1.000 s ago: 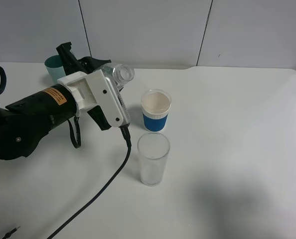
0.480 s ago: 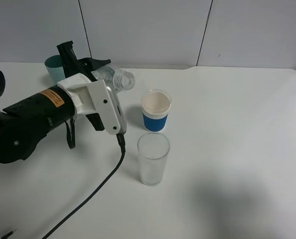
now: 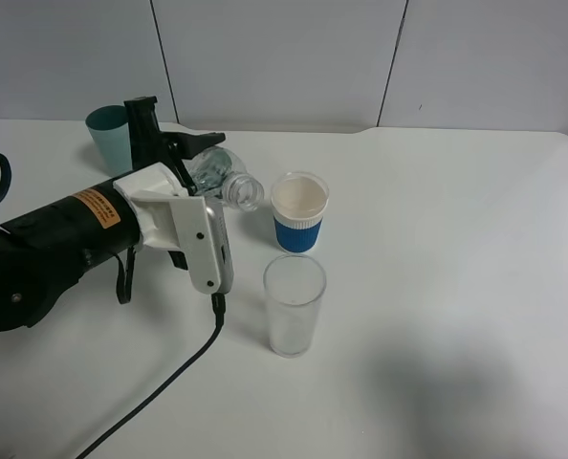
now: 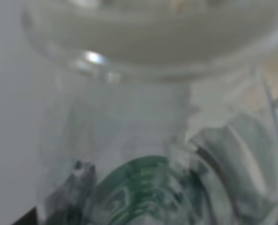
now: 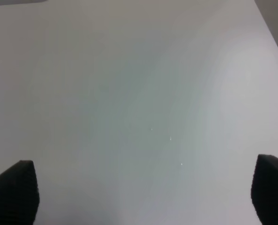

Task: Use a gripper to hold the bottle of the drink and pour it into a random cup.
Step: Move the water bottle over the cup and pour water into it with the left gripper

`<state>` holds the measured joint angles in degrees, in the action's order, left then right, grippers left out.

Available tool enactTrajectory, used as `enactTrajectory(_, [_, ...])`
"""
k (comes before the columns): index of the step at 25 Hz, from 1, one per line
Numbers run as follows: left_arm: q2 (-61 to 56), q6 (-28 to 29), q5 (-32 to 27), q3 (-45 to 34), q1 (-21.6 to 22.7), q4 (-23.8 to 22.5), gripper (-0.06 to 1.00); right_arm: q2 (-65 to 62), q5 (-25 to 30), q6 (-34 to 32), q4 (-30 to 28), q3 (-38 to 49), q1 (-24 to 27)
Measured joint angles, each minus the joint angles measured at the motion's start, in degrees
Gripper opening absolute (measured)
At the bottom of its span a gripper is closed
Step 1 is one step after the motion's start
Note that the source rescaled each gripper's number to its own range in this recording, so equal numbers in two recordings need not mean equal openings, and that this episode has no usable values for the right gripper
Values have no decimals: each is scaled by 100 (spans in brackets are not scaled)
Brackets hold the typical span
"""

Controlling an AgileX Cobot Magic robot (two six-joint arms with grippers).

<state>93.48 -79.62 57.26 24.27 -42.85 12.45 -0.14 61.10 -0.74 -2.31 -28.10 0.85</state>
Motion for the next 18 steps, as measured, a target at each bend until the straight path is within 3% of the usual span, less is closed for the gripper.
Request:
enactTrajectory(8, [0,-1272,0,-6,-543,1370,2,0,0,0,0,0,0])
enactTrajectory(18, [0,-1721,2,-6,-771,2233,2,0,0,0,0,0,0])
